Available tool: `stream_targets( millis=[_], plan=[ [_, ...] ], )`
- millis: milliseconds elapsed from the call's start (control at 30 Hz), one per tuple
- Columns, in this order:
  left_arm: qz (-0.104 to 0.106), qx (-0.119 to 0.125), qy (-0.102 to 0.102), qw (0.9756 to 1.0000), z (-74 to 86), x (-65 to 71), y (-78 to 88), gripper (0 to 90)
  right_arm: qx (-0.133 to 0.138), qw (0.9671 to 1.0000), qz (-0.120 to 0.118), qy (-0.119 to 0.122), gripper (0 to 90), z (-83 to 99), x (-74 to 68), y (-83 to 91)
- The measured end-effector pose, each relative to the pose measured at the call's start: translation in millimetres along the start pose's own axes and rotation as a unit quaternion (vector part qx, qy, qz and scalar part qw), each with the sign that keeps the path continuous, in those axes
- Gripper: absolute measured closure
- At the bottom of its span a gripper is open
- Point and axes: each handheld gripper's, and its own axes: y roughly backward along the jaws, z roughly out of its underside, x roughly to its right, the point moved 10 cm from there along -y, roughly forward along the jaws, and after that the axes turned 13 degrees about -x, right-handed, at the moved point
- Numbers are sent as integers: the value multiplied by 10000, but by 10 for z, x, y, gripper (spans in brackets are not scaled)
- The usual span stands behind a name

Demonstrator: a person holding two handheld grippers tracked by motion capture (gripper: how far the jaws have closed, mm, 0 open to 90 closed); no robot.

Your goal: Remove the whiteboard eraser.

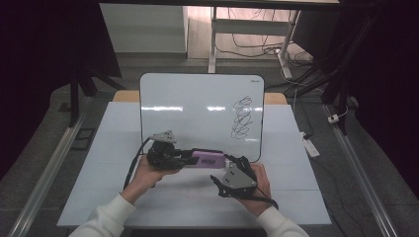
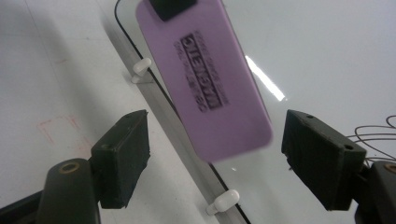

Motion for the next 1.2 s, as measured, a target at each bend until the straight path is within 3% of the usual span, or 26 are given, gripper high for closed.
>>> stream_targets(
  millis=[300, 433, 567, 700, 833, 867, 1200],
  plan=[
    [240, -98, 49, 9997, -83, 87, -172, 650, -131, 9995, 263, 126, 267, 32, 28, -51],
    [310, -170, 7, 9994, -96, 127, -216, 650, -204, 9989, 306, 288, 329, 50, 25, -67],
    [276, -221, 1, 9994, -102, 132, -242, 650, -294, 9982, 336, 403, 343, 55, 13, -73],
    [306, -262, 42, 9992, -100, 124, -253, 651, -330, 9956, 490, 720, 357, 50, -12, -79],
    [472, -237, 108, 9985, -118, 148, -253, 652, -421, 9934, 600, 884, 336, 55, -19, -93],
    [457, -265, 86, 9986, -115, 155, -259, 652, -410, 9926, 660, 929, 373, 52, -25, -99],
    [495, -272, 84, 9984, -111, 165, -268, 651, -450, 9925, 508, 1021, 391, 70, -26, -79]
  ],
)
